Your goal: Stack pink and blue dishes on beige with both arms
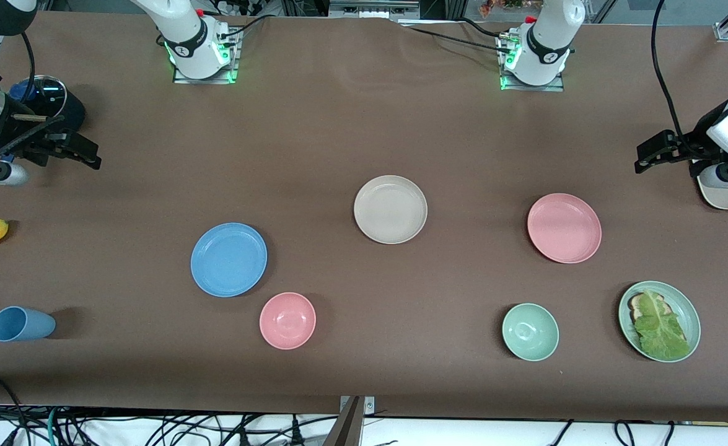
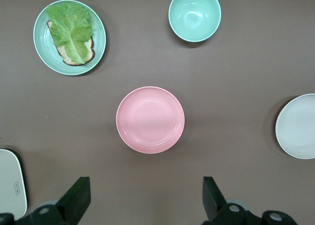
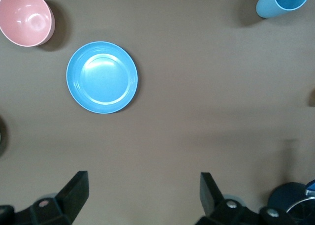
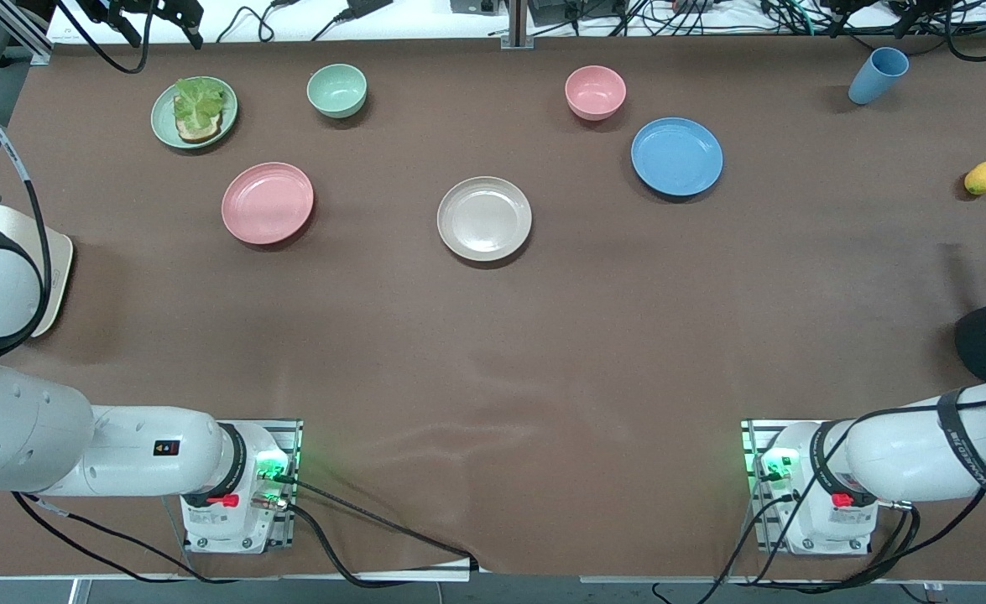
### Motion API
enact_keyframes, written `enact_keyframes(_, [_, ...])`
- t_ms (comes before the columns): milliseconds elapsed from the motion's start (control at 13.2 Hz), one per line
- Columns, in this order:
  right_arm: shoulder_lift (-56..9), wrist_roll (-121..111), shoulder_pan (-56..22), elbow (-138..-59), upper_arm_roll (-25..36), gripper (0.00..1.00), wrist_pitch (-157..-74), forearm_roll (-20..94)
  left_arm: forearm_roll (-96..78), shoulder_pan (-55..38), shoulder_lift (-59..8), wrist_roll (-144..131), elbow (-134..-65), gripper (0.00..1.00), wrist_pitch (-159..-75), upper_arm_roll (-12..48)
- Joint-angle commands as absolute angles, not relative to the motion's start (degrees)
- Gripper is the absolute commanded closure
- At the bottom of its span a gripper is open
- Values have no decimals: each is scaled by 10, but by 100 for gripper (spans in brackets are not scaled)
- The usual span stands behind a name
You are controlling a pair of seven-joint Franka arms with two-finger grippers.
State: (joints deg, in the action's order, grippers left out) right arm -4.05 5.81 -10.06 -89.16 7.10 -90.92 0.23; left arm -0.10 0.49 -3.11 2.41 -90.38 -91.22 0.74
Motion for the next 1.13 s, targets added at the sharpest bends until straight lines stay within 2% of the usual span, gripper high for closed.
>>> enact_keyframes(0, [-35,52,-100,-889,72,0,-901,11,1,6,-21,23,-911,0,-910,10])
enact_keyframes(1058, [-43,55,-104,-889,69,0,-897,11,1,5,-23,24,-911,0,-910,11])
